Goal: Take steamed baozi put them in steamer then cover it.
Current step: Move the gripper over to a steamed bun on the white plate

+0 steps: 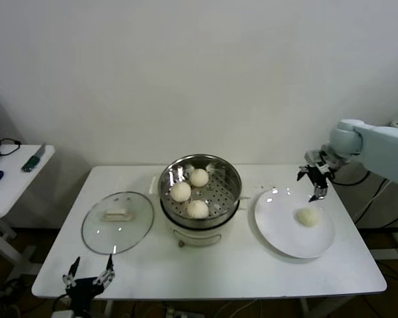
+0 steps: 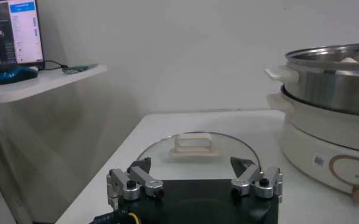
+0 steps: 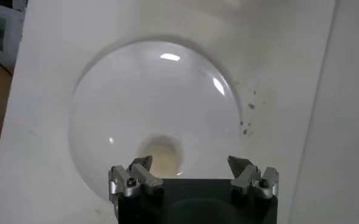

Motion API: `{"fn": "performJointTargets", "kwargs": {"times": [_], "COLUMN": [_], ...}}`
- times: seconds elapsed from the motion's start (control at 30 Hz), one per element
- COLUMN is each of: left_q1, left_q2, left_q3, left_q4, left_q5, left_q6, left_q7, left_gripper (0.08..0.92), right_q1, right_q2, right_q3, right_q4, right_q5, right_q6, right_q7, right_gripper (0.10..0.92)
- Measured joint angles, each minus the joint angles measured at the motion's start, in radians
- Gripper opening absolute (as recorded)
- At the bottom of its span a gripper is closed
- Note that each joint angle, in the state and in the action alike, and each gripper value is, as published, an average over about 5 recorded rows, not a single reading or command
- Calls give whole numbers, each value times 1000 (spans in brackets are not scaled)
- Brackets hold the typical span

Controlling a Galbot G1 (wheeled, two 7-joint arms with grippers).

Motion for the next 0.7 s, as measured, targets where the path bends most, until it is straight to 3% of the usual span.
{"fn": "performJointTargets", "kwargs": {"times": [0.7], "left_q1": [-5], "left_q2": [-5], "left_q3": [-3], "left_q4": [23], "left_q5": [1], "left_q6": [-7], "left_q7": [-2], "left_gripper": [823], "right_q1": [-316], "right_q2": [20], "right_q3": [223], "right_q4": [-170], "right_q5": [-171], "right_q6": [-30], "right_q7": [26], "right_gripper": [823]}}
